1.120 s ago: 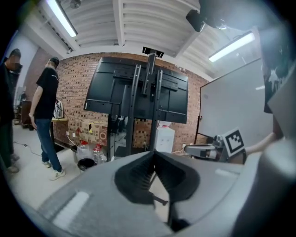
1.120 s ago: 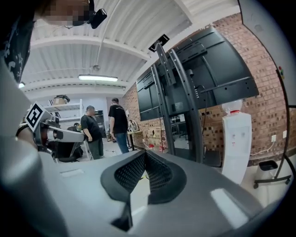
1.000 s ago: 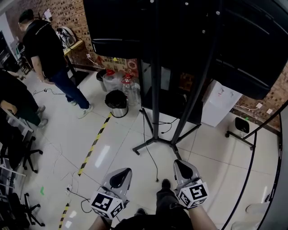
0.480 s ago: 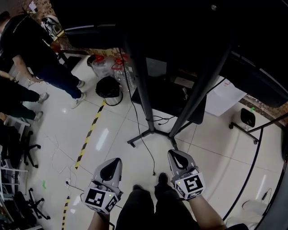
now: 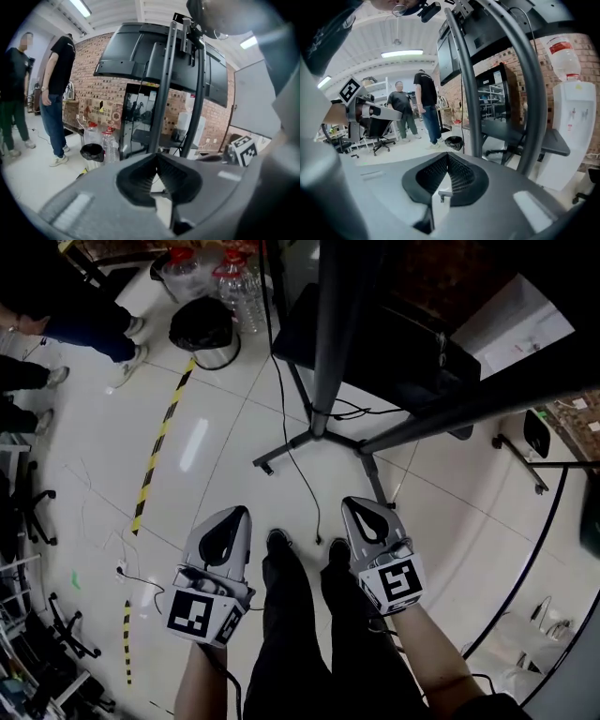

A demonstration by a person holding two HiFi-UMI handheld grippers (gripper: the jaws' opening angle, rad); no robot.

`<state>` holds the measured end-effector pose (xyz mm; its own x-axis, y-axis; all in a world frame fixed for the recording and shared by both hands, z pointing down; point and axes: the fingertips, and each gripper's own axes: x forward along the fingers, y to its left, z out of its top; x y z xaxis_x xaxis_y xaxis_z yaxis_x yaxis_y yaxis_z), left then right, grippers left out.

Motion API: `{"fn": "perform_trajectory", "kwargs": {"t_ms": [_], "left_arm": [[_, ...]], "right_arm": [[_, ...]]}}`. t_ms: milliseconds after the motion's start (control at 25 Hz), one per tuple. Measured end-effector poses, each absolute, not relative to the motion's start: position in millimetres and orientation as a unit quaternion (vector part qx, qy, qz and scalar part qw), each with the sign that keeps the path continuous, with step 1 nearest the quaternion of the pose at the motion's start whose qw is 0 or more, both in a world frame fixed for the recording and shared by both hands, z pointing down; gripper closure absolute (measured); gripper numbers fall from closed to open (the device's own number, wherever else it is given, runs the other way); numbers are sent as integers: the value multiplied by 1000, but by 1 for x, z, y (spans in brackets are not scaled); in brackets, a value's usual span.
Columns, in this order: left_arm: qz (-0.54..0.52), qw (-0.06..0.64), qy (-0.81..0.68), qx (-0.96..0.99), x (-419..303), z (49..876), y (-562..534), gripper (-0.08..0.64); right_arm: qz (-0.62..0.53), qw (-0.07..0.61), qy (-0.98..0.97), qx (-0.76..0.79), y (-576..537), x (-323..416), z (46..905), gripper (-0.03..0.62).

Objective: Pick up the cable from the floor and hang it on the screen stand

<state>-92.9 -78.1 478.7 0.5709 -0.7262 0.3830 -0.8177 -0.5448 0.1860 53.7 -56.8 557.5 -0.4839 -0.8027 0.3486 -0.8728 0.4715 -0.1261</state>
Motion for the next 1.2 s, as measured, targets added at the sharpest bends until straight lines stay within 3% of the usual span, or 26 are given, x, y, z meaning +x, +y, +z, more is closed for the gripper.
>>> {"fn": "perform_trajectory", "kwargs": {"t_ms": [520, 840, 1200], "left_arm": [[173, 215, -426, 862, -138, 682, -83, 554], [166, 255, -434, 848, -149, 802, -97, 554], [158, 264, -444, 841, -160, 897, -116, 554]], "right_arm": [[215, 219, -841, 446, -87, 13, 784, 580], [242, 278, -839, 401, -99, -10, 919, 518], [280, 338, -825, 355, -97, -20, 1057, 493]]}}
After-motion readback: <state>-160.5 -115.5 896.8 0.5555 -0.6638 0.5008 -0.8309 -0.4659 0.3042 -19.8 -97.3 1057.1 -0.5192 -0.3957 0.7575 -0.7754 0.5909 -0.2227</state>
